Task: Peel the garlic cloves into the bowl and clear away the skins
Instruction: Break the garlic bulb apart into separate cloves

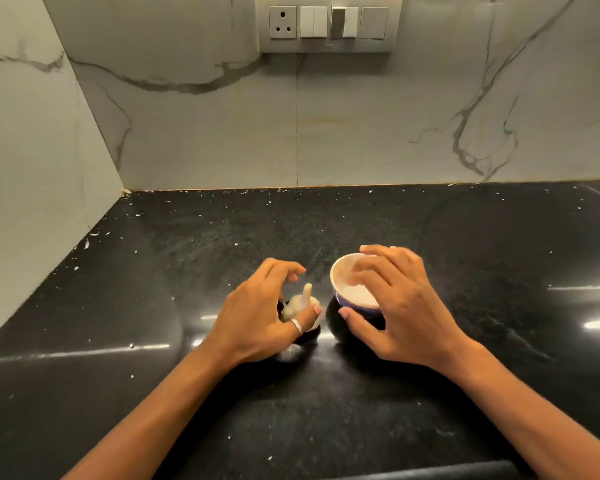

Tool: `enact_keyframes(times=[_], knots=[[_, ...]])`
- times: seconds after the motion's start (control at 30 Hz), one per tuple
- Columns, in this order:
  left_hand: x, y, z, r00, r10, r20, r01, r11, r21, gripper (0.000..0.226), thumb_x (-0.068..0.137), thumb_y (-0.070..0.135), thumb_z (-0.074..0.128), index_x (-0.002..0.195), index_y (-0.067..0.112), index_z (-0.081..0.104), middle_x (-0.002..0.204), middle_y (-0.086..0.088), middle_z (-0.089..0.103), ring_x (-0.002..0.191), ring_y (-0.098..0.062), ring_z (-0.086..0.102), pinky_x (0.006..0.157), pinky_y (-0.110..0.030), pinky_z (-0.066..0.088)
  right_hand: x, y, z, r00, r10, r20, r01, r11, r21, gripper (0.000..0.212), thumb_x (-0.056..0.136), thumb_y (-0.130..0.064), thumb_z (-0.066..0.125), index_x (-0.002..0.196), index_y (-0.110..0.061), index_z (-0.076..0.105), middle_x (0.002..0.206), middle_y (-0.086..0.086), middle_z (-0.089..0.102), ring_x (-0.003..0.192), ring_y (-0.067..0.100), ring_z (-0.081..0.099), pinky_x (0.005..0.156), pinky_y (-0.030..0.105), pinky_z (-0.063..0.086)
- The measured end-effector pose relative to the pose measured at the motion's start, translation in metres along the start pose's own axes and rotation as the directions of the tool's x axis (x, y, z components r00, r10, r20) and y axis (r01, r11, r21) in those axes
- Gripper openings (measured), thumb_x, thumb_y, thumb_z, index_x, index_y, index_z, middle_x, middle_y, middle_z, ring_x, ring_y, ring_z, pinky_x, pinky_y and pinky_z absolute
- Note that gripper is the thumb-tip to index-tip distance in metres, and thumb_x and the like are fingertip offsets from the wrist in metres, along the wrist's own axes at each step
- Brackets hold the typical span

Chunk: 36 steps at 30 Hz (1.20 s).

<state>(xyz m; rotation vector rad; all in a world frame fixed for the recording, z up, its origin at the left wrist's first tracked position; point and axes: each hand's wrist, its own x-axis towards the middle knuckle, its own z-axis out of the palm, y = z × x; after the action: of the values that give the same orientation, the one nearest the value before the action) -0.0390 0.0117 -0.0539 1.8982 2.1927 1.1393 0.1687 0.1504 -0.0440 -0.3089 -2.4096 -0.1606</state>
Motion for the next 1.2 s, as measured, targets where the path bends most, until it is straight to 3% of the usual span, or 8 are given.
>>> enact_keyframes(times=[0.2, 0.4, 0.5, 0.7, 0.9, 1.0, 1.1, 1.2], knots=[[-0.005, -0.005, -0.008, 0.996, 0.021, 0.087, -0.017, 0.999, -0.051, 0.046, 0.078, 0.066, 0.063, 0.113, 0.035, 0.061, 0.102, 0.018, 0.061, 0.089, -0.006, 0.059, 0.078, -0.037, 0.052, -0.004, -0.003, 0.003, 0.999, -0.025, -0.045, 0.027, 0.999, 0.03, 0.019, 0.088, -0.033, 0.063, 0.092, -0.015, 0.069, 0.099, -0.001, 0.069, 0.12, 0.025, 0.061, 0.101, 0.049, 0.042], [-0.008, -0.002, -0.01, 0.985, 0.045, 0.164, -0.03, 0.995, -0.096, 0.05, 0.078, 0.051, 0.079, 0.12, 0.029, 0.066, 0.106, 0.014, 0.068, 0.094, -0.007, 0.063, 0.083, -0.034, 0.054, -0.006, -0.004, 0.004, 0.997, 0.008, -0.077, -0.01, 1.0, -0.027, 0.015, 0.089, -0.027, 0.062, 0.086, -0.013, 0.067, 0.092, 0.002, 0.069, 0.11, 0.026, 0.062, 0.093, 0.047, 0.043], [-0.007, -0.003, -0.007, 0.992, 0.025, 0.125, -0.017, 0.997, -0.069, 0.056, 0.073, 0.061, 0.08, 0.119, 0.03, 0.066, 0.101, 0.016, 0.066, 0.087, -0.009, 0.062, 0.078, -0.035, 0.055, -0.004, -0.001, 0.006, 0.995, 0.064, -0.079, -0.068, 0.997, -0.048, 0.019, 0.09, -0.029, 0.057, 0.085, -0.013, 0.067, 0.091, 0.002, 0.068, 0.107, 0.028, 0.062, 0.089, 0.047, 0.043], [0.001, -0.003, 0.0, 0.999, 0.026, 0.04, -0.025, 1.0, -0.015, 0.071, 0.061, 0.078, 0.074, 0.115, 0.033, 0.069, 0.101, 0.018, 0.059, 0.089, 0.0, 0.057, 0.076, -0.02, 0.046, -0.001, 0.001, 0.01, 0.995, 0.086, -0.049, -0.09, 0.992, -0.09, 0.021, 0.092, -0.029, 0.058, 0.087, -0.012, 0.068, 0.092, 0.003, 0.07, 0.106, 0.03, 0.062, 0.087, 0.047, 0.044], [0.01, -0.007, 0.002, 0.999, 0.029, -0.014, -0.029, 0.999, -0.038, 0.059, 0.065, 0.063, 0.085, 0.114, 0.032, 0.072, 0.102, 0.014, 0.061, 0.091, -0.001, 0.059, 0.079, -0.024, 0.052, 0.006, 0.003, 0.015, 0.996, 0.073, -0.049, -0.078, 0.991, -0.113, 0.023, 0.092, -0.032, 0.062, 0.093, -0.011, 0.069, 0.1, 0.006, 0.07, 0.115, 0.033, 0.059, 0.094, 0.047, 0.038], [0.012, -0.005, 0.001, 0.998, -0.051, -0.048, 0.046, 0.993, -0.113, 0.054, 0.065, 0.051, 0.09, 0.111, 0.029, 0.074, 0.102, 0.01, 0.064, 0.085, -0.005, 0.062, 0.079, -0.028, 0.055, 0.009, -0.007, 0.008, 0.983, 0.058, -0.174, -0.081, 0.988, -0.132, 0.024, 0.095, -0.031, 0.064, 0.103, -0.009, 0.07, 0.111, 0.007, 0.067, 0.12, 0.033, 0.056, 0.097, 0.045, 0.041], [0.01, -0.004, -0.002, 0.987, -0.159, -0.026, 0.147, 0.955, -0.256, 0.056, 0.062, 0.045, 0.094, 0.111, 0.03, 0.072, 0.105, 0.01, 0.065, 0.083, -0.01, 0.07, 0.08, -0.033, 0.06, 0.009, -0.031, 0.001, 0.956, -0.035, -0.292, 0.029, 0.999, -0.027, 0.013, 0.099, -0.015, 0.061, 0.098, -0.005, 0.07, 0.102, 0.01, 0.067, 0.098, 0.03, 0.061, 0.083, 0.04, 0.051], [0.009, 0.0, -0.004, 0.977, -0.209, 0.042, 0.209, 0.904, -0.373, 0.057, 0.061, 0.036, 0.096, 0.112, 0.029, 0.071, 0.108, 0.006, 0.068, 0.08, -0.017, 0.074, 0.077, -0.039, 0.062, 0.009, -0.05, 0.005, 0.98, 0.008, -0.2, 0.022, 0.989, 0.147, 0.009, 0.098, -0.011, 0.061, 0.096, -0.005, 0.068, 0.095, 0.006, 0.066, 0.08, 0.022, 0.06, 0.068, 0.032, 0.05]])
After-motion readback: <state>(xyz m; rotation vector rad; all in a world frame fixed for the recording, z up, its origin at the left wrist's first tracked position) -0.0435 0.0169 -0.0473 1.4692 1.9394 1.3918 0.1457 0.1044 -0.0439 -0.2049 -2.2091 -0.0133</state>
